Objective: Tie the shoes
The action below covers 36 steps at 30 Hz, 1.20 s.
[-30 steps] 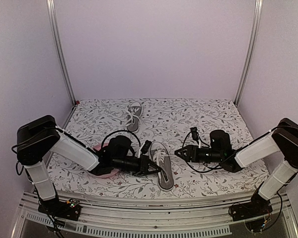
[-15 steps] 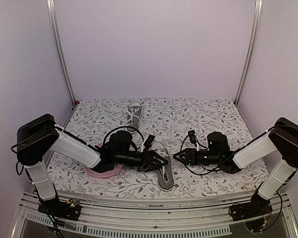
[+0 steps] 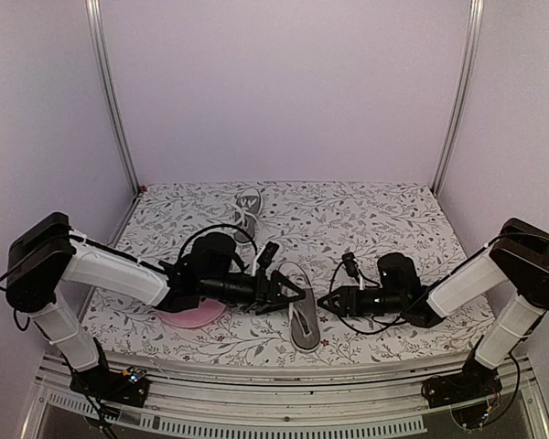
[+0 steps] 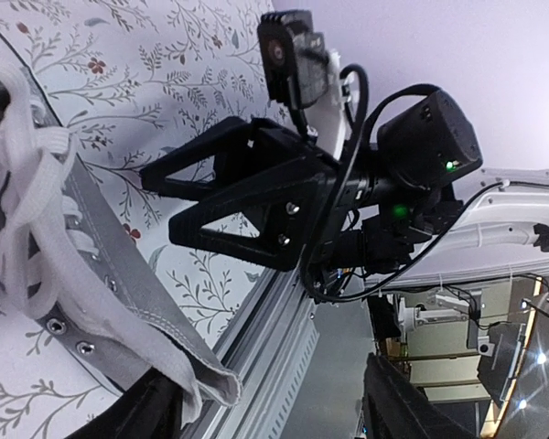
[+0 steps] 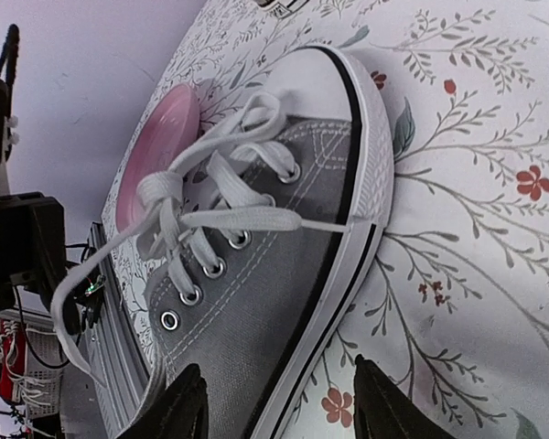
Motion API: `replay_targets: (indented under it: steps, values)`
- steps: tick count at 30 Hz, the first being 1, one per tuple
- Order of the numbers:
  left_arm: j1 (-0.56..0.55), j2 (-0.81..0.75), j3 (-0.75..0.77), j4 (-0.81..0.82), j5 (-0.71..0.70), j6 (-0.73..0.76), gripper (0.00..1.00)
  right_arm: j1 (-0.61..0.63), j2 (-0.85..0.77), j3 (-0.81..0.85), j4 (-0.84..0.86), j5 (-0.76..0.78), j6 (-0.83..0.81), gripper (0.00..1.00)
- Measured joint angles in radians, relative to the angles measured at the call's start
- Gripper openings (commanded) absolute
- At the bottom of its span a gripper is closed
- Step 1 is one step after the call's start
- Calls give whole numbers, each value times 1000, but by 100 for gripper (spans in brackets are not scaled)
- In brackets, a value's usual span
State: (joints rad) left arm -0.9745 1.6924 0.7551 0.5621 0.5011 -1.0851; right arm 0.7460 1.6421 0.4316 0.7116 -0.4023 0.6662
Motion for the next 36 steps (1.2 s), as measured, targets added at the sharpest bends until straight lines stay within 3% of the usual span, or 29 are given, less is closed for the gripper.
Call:
replay_targets:
  steps: [13,20,29,33,36]
  values:
    - [23,-121,-5,-182,-21,105,67,68,26,-56,-3,-68,22,54]
    - [18,-66,4,-124,32,100,64,100,64,-59,44,-161,21,53]
    - [-27,173,182,-13,95,67,61,105,26,-114,71,-134,31,55]
    - [-32,151,191,-1,79,100,59,105,-12,-146,67,-103,39,56]
    - [-35,50,132,-11,1,189,52,105,-29,-158,65,-82,45,56]
